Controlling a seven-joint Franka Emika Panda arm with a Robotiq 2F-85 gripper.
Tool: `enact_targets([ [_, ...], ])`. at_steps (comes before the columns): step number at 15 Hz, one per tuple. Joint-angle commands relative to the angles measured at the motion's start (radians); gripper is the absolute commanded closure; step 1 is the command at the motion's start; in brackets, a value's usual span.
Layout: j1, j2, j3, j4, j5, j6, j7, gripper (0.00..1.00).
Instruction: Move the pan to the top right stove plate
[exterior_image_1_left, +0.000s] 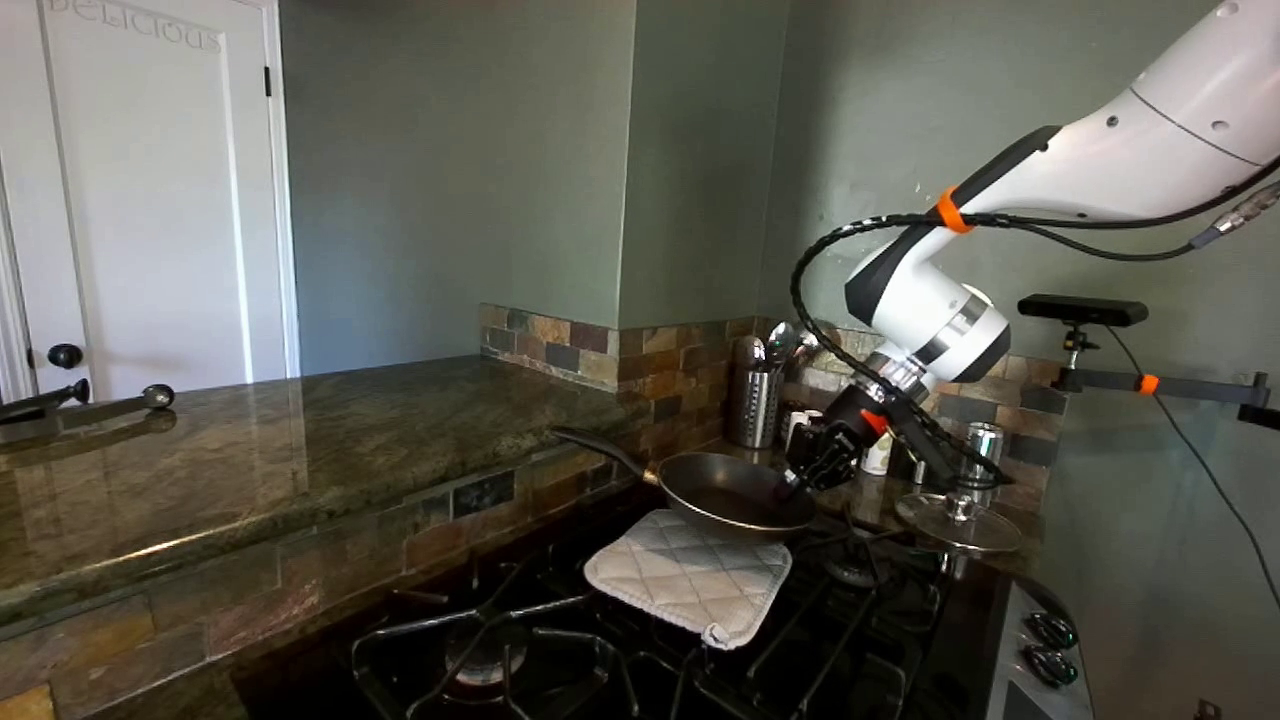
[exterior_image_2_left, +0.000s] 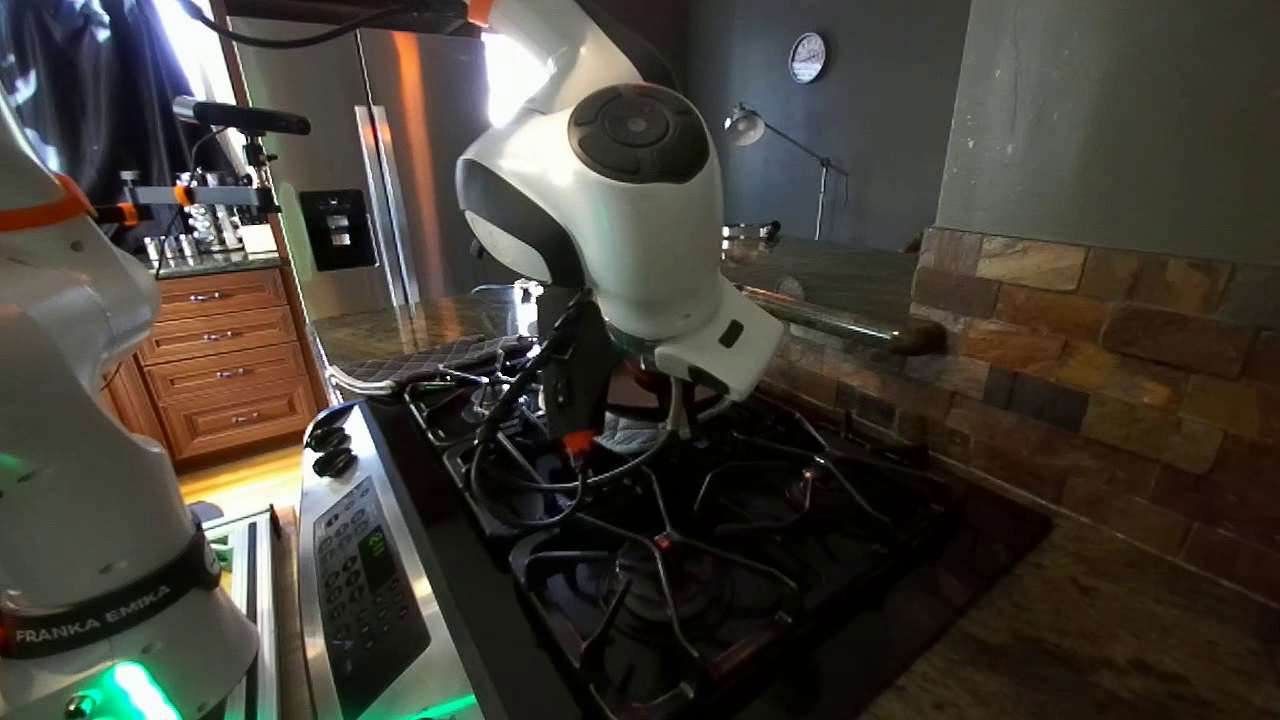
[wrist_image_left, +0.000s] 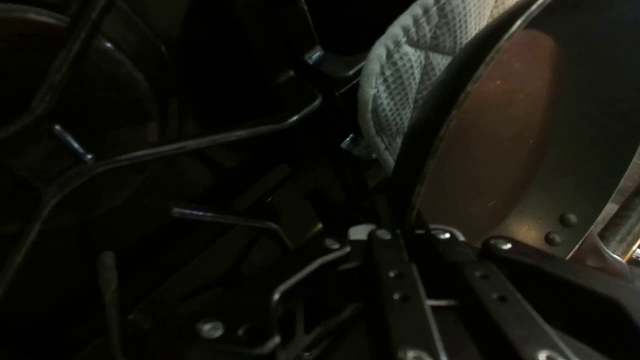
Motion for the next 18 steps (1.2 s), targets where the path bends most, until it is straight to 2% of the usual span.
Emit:
enact_targets([
  [1,-0.030,-0.024,-0.020,0.011,0.002,-0.029,0.057,0.98],
  [10,-0.060,-0.025,-0.032,0.003,0.001,0.021,0.202,0.98],
  [18,-0.046,-0.026,-0.009,-0.010,-0.013,0.181,0.328,0.98],
])
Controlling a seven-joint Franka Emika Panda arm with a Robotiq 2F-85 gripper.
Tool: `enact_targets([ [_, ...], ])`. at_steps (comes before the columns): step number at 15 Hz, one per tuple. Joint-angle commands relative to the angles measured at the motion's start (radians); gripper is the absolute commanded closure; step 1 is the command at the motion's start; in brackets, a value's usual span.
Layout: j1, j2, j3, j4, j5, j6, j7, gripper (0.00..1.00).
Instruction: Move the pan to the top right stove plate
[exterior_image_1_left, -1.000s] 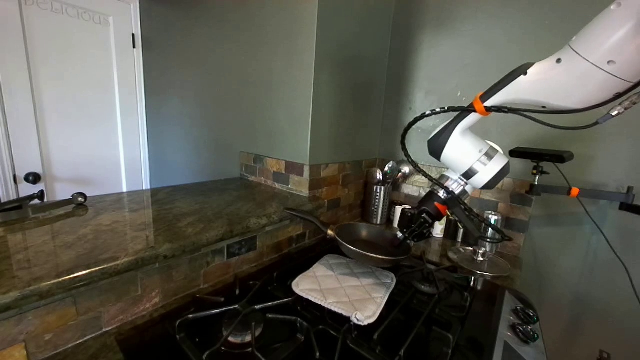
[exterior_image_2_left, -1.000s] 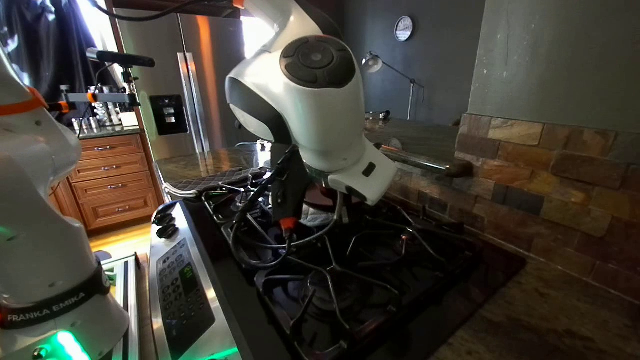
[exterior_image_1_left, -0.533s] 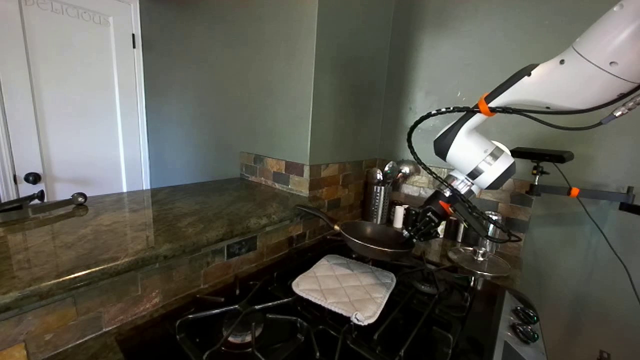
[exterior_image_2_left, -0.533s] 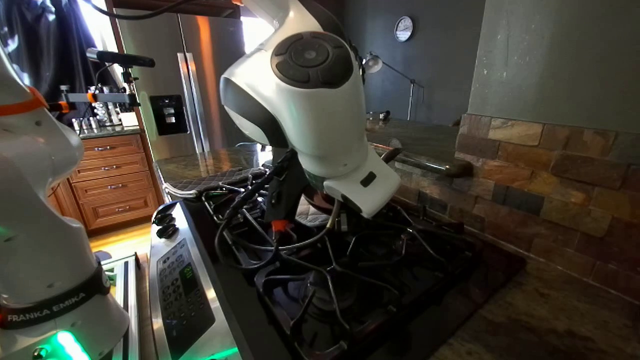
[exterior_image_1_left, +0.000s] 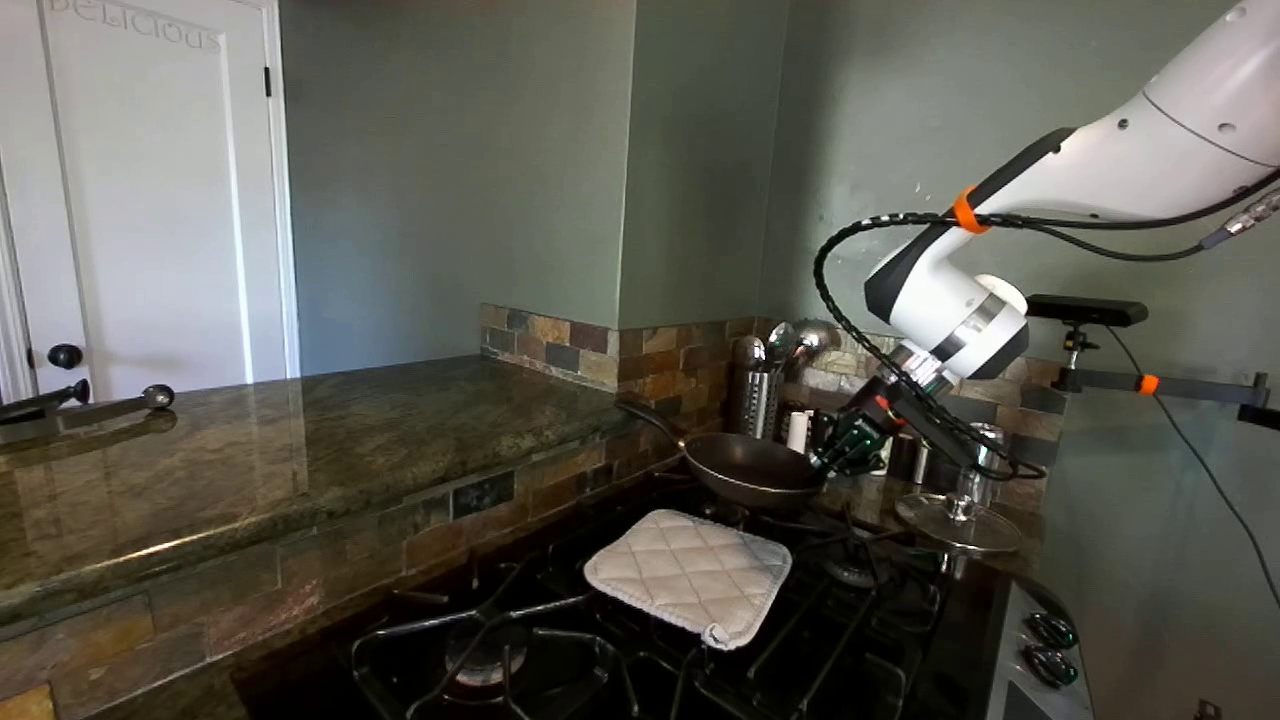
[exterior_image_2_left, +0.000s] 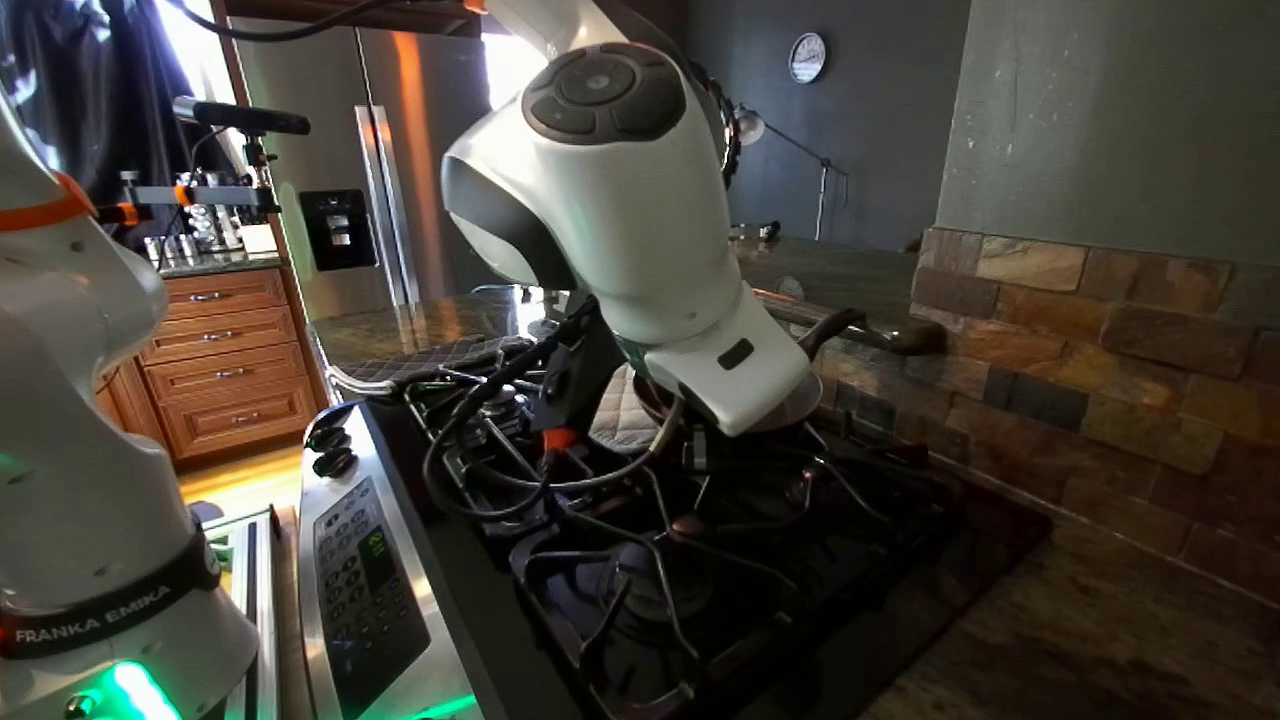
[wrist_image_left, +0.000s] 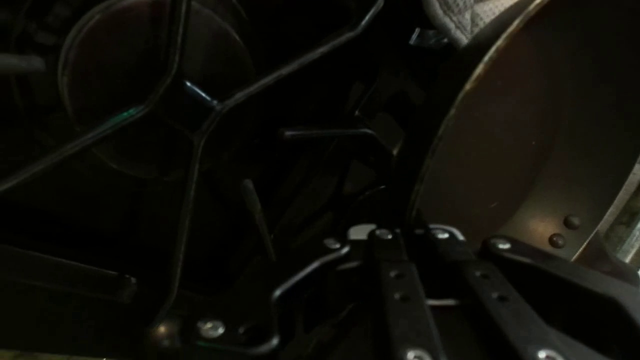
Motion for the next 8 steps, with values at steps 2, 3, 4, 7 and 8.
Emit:
enact_targets([
  [2,0.012,-0.029,0.010,-0.019,0.002,0.047,0.074,0.98],
  [3,0.013,-0.031,0.010,-0.021,0.009,0.043,0.079,0.98],
  [4,0.014,-0.034,0.009,-0.022,0.019,0.036,0.078,0.98],
  [7,0.024,-0.044,0.012,-0.027,0.040,0.024,0.067,0.98],
  [8,0.028,-0.050,0.014,-0.031,0.042,0.022,0.063,0.98],
])
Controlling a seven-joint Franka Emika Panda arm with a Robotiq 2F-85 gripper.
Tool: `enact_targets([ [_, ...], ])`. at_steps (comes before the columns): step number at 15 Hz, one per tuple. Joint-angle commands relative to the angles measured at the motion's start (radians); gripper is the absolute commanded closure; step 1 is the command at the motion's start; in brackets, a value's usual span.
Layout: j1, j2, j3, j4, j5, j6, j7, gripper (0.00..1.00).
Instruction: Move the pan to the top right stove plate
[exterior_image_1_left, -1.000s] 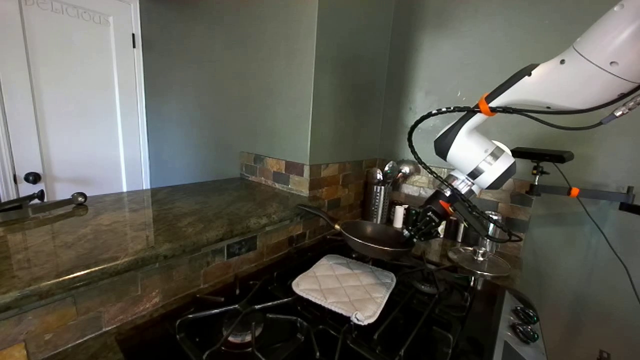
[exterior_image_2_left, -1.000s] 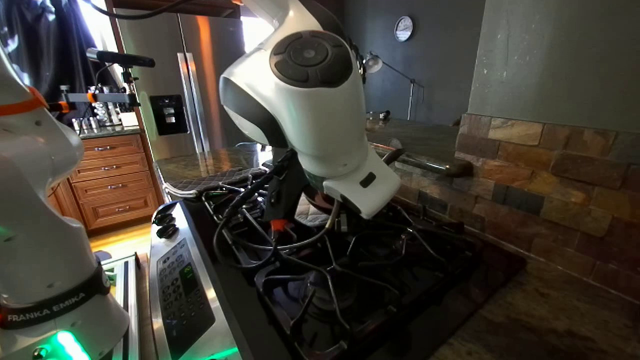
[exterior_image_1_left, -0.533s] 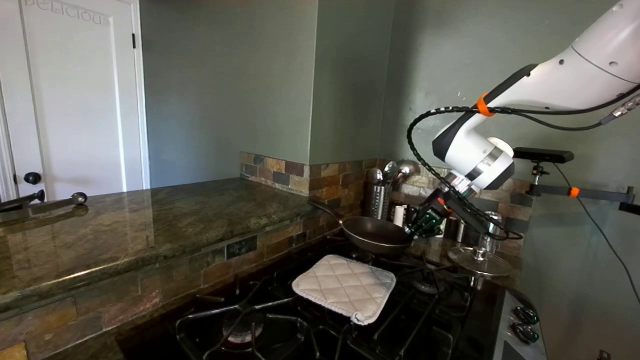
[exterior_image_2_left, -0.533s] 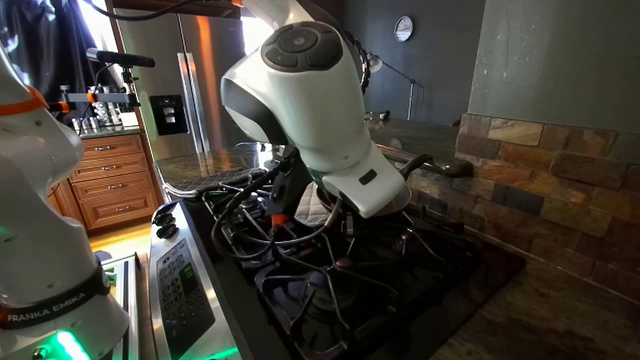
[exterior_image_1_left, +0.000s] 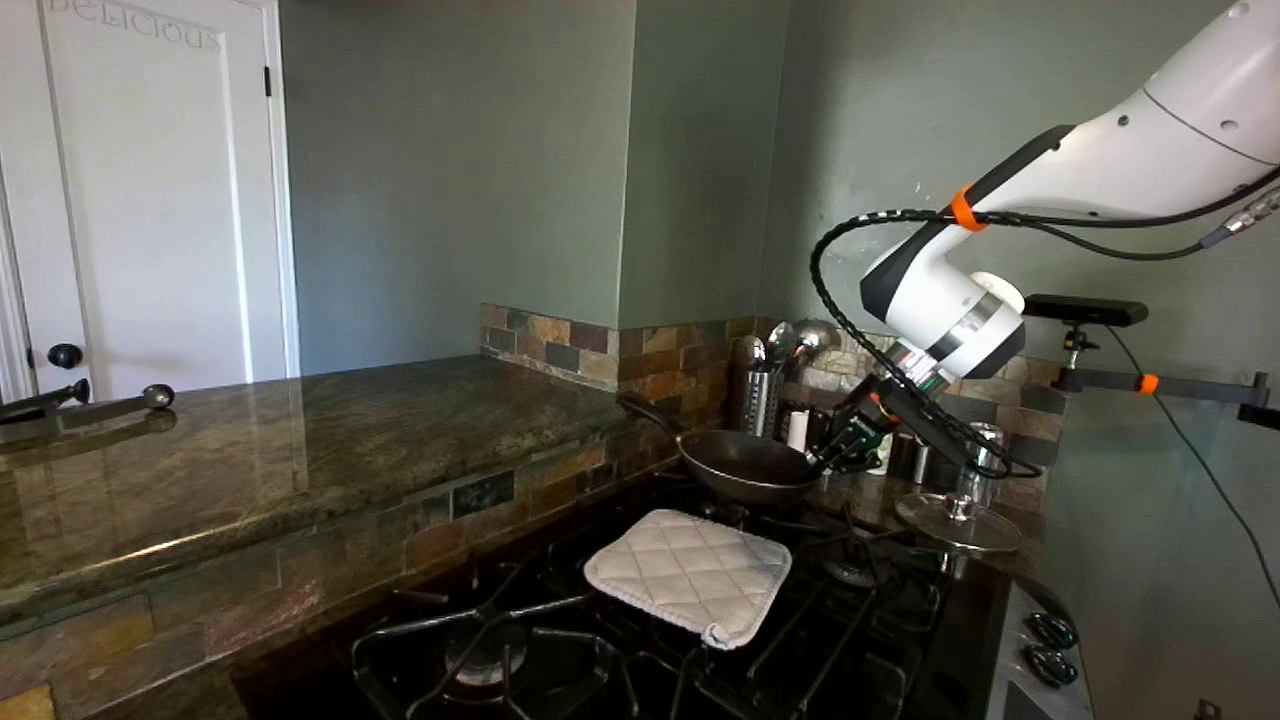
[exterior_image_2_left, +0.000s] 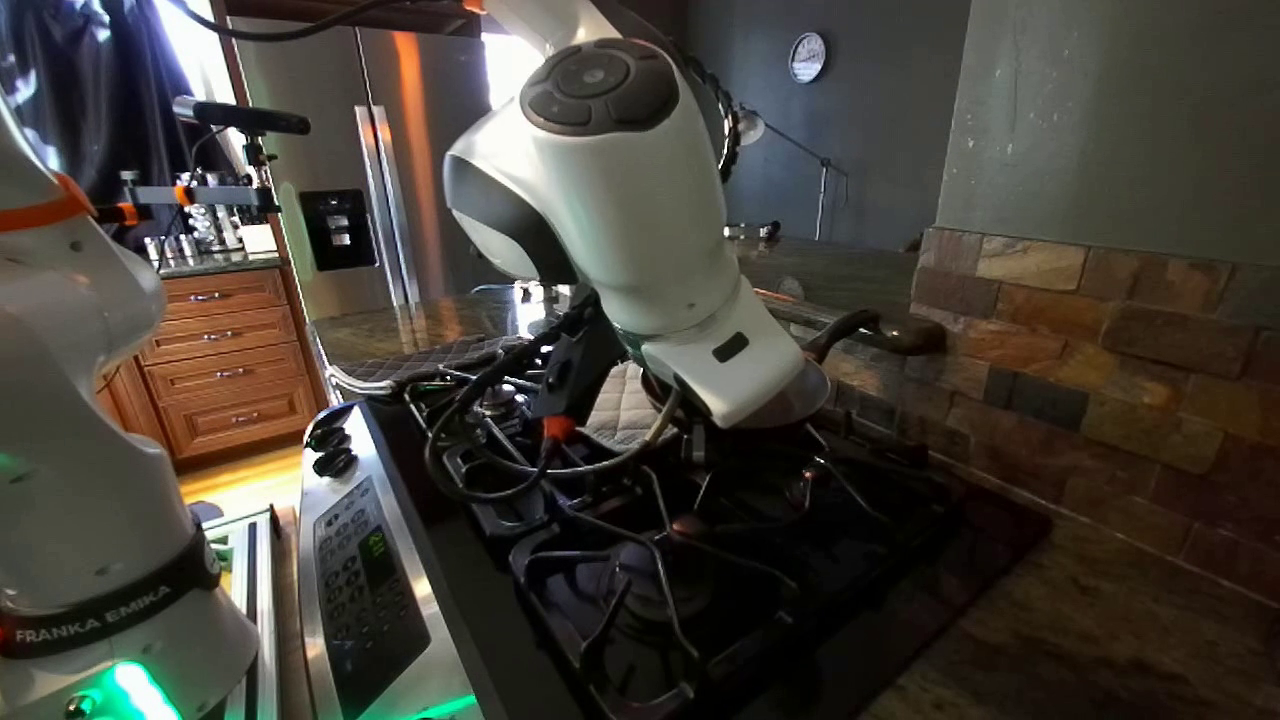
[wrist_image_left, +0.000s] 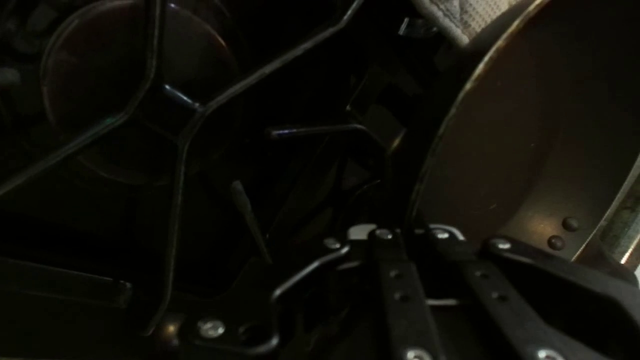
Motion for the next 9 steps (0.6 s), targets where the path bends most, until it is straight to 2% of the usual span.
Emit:
enact_targets([
  [1,0.020,-0.048,0.010,-0.032,0.033,0.005,0.011,0.98],
  [9,0.048,-0.101,0.037,-0.090,0.031,0.080,0.024,0.98],
])
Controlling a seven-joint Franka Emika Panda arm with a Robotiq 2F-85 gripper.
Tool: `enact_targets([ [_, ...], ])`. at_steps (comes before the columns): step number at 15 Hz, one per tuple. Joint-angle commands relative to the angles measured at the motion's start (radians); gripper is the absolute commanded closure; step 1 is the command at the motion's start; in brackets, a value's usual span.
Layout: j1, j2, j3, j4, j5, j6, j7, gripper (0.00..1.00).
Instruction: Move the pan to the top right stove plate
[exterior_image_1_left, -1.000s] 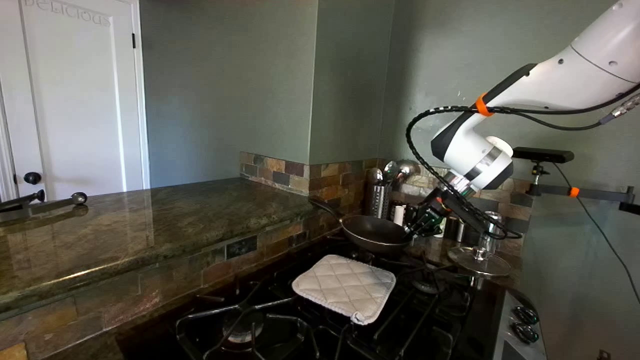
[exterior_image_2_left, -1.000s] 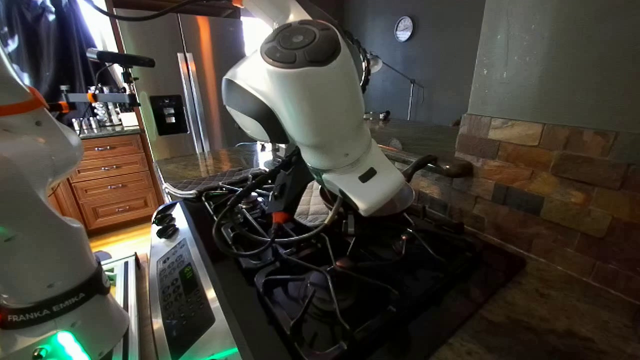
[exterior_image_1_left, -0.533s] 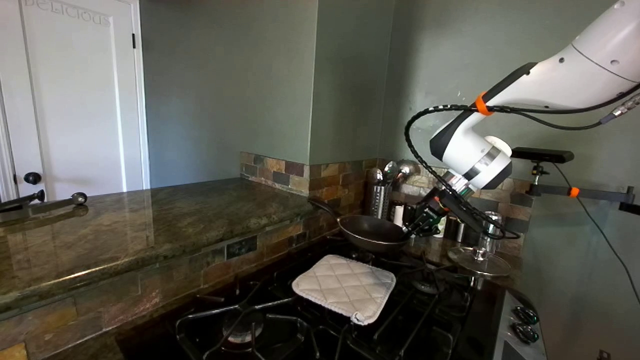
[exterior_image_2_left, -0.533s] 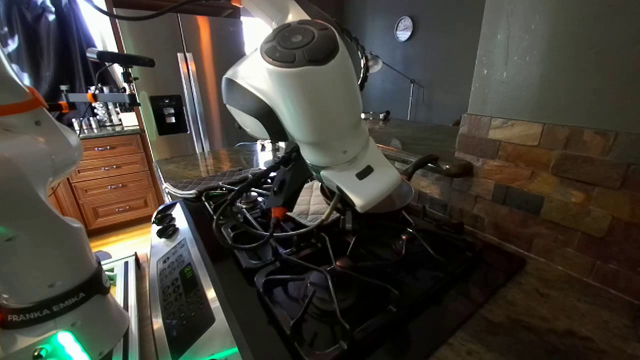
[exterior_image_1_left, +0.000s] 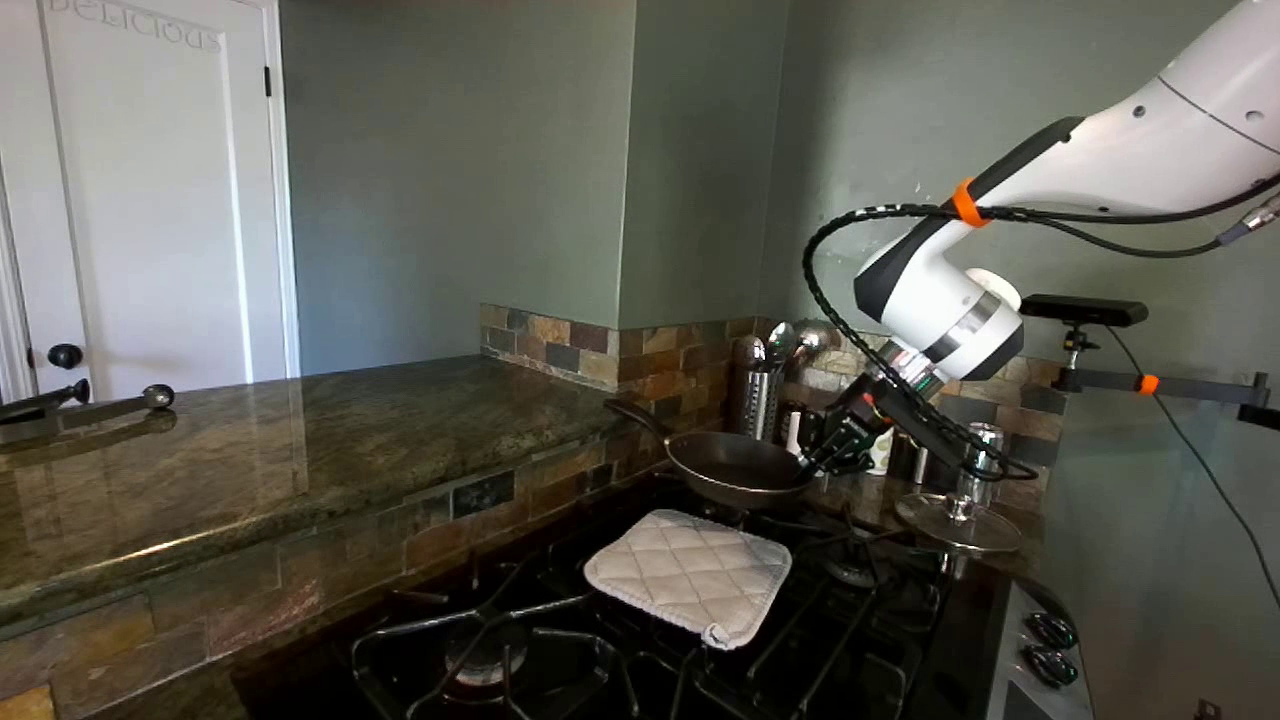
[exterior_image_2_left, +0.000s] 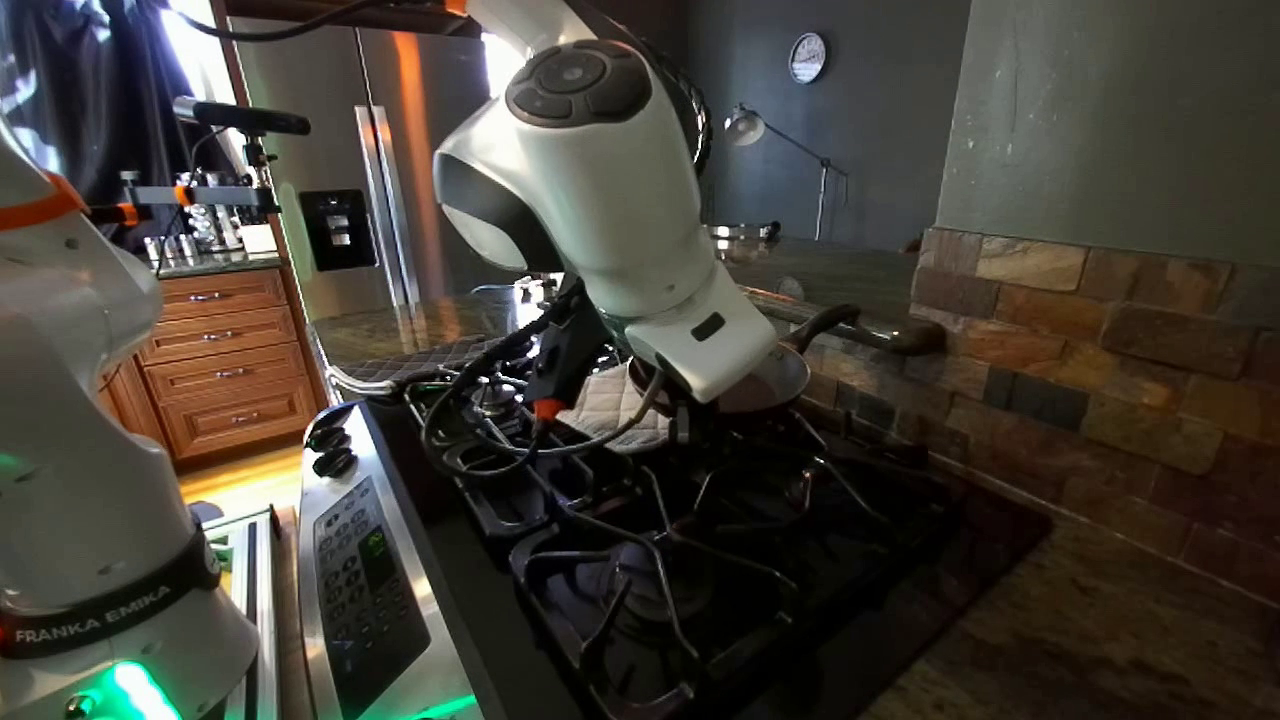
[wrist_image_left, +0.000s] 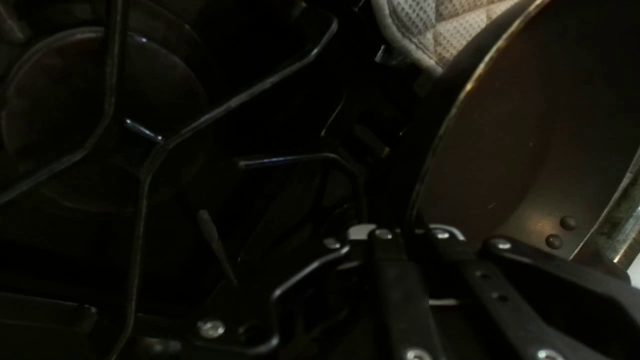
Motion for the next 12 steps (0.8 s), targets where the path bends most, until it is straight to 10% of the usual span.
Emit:
enact_targets([
  [1,0.023,-0.069,0.011,-0.056,0.023,0.039,-0.009,0.98],
  [12,0.044,-0.111,0.004,-0.091,-0.059,-0.010,-0.113,0.98],
])
